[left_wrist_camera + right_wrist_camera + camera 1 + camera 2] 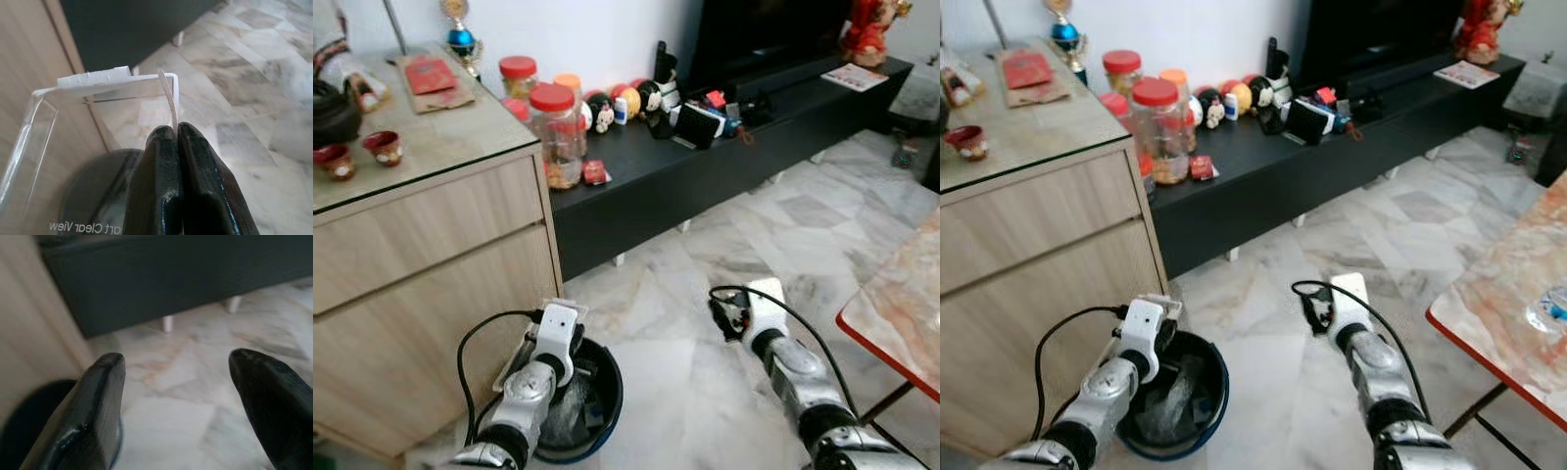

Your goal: Picking trash to rubbish bin

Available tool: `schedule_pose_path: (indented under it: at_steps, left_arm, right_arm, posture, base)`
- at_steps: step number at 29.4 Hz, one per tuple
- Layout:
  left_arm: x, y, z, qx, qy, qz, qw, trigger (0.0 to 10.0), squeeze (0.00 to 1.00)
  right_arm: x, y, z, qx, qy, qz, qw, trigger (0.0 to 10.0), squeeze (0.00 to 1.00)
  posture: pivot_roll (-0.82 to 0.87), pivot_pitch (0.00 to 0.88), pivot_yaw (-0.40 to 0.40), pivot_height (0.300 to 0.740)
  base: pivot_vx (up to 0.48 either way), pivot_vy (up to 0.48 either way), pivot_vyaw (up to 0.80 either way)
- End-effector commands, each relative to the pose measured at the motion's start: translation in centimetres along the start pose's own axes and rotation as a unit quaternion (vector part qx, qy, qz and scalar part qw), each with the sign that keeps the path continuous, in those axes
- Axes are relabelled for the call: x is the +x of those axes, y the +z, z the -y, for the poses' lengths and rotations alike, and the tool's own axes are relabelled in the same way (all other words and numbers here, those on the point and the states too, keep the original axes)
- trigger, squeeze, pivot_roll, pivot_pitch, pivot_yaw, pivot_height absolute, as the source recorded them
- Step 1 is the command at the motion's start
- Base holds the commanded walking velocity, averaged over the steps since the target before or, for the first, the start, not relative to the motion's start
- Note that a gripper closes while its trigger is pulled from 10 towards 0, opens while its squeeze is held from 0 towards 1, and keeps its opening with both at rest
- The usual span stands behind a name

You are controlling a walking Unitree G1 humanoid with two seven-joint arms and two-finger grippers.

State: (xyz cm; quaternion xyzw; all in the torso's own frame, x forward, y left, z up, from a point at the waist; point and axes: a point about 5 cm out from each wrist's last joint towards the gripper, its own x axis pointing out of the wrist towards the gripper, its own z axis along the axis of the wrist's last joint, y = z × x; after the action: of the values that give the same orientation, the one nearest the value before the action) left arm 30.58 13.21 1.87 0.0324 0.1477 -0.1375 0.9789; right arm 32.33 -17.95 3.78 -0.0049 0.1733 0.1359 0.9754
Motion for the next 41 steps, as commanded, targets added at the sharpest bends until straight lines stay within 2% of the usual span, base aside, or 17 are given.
schedule_pose_path:
  at_steps: [1, 7, 12, 16, 28, 29, 41]
  left_arm:
    - [0.4, 1.7, -0.6, 0.001, 0.013, 0.037, 0.999, 10.0, 0.0]
    - [0.7, 3.5, -2.1, 0.017, 0.052, 0.07, 0.996, 10.0, 0.0]
    - [1.4, 5.1, -2.2, 0.021, 0.041, 0.083, 0.996, 10.0, 0.0]
    - [1.9, 5.8, -1.6, 0.031, 0.014, 0.084, 0.996, 10.0, 0.0]
    - [2.0, 5.8, -1.1, 0.037, 0.001, 0.084, 0.996, 10.0, 0.0]
    - [2.0, 5.7, -1.1, 0.037, 0.002, 0.083, 0.996, 10.0, 1.0]
    - [1.7, 5.4, -1.8, 0.04, 0.019, 0.081, 0.996, 10.0, 1.0]
  right_arm:
    - [0.5, 1.7, -0.2, -0.008, 0.016, 0.023, 1.0, 10.0, 0.0]
    - [1.3, 4.0, -2.3, -0.027, 0.072, 0.057, 0.995, 10.0, 0.0]
    - [1.5, 5.5, -3.9, -0.043, 0.122, 0.076, 0.989, 10.0, 0.0]
    - [1.2, 6.4, -4.3, -0.048, 0.135, 0.089, 0.986, 10.0, 0.0]
    - [-0.3, 6.3, -4.4, -0.05, 0.144, 0.088, 0.984, 10.0, 0.0]
    - [-0.4, 6.2, -4.5, -0.047, 0.15, 0.088, 0.984, 10.0, 0.0]
    - [-1.7, 6.1, -5.4, -0.036, 0.177, 0.1, 0.978, 10.0, 0.0]
  posture:
    - [-0.01, 0.099, -0.066, 0.74]
    - [-0.02, 0.115, -0.085, 0.74]
    - [-0.04, 0.129, -0.096, 0.74]
    - [-0.06, 0.149, -0.103, 0.74]
    - [-0.09, 0.189, -0.117, 0.74]
    - [-0.1, 0.199, -0.119, 0.74]
    - [-0.09, 0.207, -0.122, 0.74]
  base:
    - [0.0, 0.0, 0.0]
    - [0.0, 0.0, 0.0]
    - [0.0, 0.0, 0.0]
    - [0.0, 0.0, 0.0]
    - [0.0, 0.0, 0.0]
    - [0.0, 0.0, 0.0]
    - [0.0, 0.0, 0.0]
